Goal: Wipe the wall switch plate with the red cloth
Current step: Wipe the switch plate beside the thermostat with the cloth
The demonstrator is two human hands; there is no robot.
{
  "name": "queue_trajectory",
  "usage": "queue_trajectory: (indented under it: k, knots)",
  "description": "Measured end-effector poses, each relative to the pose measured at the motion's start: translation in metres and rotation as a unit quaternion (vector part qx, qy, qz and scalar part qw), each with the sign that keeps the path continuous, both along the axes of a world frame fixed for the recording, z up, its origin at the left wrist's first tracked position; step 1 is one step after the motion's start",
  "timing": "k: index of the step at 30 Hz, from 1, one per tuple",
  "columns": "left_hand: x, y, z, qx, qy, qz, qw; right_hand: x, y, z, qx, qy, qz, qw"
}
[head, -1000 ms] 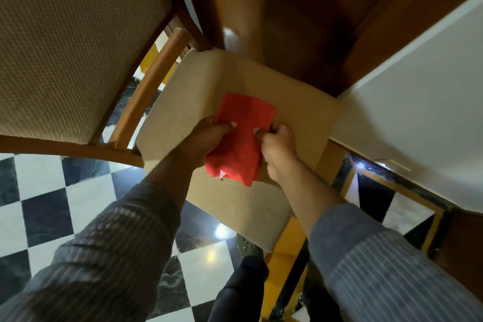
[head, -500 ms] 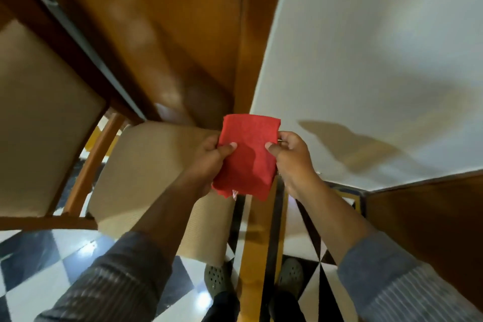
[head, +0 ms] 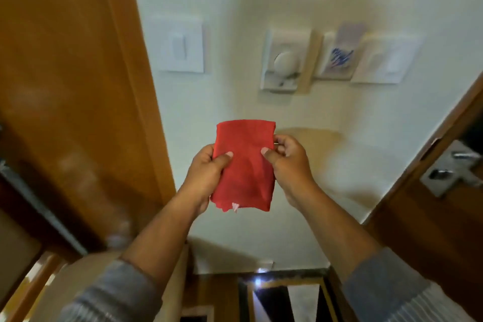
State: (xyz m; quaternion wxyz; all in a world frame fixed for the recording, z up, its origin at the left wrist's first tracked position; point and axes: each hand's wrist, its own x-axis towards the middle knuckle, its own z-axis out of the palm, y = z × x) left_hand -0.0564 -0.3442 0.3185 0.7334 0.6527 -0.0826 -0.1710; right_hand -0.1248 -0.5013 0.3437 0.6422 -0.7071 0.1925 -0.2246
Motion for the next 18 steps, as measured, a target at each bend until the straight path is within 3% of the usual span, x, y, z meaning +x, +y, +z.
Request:
queue_trajectory:
  k: [8,14,18]
  knots:
    - [-0.006,-0.108,0.110,-0.030,-0.126,0.051,0.990,-0.007,-0.096,0.097,-0.064,-0.137,-0.015,0.988]
    - [-0.007,-0.192,0.146,-0.042,-0.207,0.091,0.973,-0.010,-0.168,0.123,-0.138,-0.214,-0.055,0.966]
    - [0.006,-0.228,0.158,0.016,-0.291,0.136,0.947,0.004,-0.203,0.120,-0.208,-0.246,-0.103,0.941]
